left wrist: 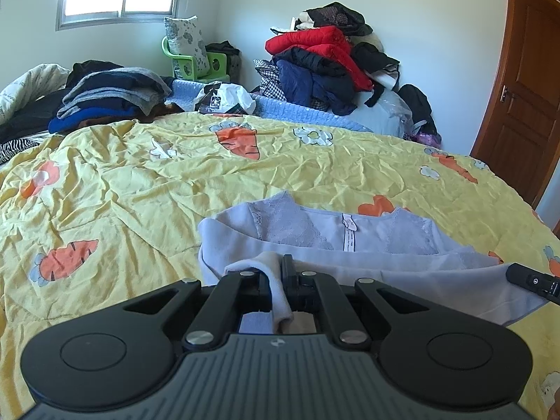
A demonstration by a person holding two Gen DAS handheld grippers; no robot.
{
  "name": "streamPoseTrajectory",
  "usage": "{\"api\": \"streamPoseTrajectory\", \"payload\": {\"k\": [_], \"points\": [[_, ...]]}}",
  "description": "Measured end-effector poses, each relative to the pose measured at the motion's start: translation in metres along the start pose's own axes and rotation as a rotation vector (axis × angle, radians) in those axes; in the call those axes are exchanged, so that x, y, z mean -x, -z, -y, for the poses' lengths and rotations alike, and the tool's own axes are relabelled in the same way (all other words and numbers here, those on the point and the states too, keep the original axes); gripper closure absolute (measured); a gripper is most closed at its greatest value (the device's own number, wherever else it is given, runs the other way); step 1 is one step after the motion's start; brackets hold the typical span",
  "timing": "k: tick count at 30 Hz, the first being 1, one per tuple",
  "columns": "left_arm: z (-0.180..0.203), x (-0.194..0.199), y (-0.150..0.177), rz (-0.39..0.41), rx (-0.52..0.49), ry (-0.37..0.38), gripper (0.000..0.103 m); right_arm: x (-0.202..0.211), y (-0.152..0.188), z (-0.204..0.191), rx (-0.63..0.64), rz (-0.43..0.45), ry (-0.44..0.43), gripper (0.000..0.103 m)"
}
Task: Fold small clothes
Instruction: 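Lower the held hem with both tools onto the folded sleeves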
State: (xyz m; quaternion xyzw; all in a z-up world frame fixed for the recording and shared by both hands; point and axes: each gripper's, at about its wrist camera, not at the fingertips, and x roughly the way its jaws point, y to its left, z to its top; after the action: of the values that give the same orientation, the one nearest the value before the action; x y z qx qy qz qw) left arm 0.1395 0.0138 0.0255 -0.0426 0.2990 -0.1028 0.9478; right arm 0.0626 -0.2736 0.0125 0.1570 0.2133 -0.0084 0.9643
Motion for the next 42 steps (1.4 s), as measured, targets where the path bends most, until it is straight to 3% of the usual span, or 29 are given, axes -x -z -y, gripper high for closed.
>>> {"api": "streamPoseTrajectory", "payload": {"k": [27,42], "points": [[0.004,-0.052,-0.024,-0.028,-0.018,-0.042,0.099,-0.060,-0.019,0.007,-0.006,-0.041,0.000,0.097],[-0.001,-0.089,-0.026,-0.129,-0.010,-0.039,0.099,-0.090,-0.017,0.017,-0.026,-0.101,0.002,0.097]]}}
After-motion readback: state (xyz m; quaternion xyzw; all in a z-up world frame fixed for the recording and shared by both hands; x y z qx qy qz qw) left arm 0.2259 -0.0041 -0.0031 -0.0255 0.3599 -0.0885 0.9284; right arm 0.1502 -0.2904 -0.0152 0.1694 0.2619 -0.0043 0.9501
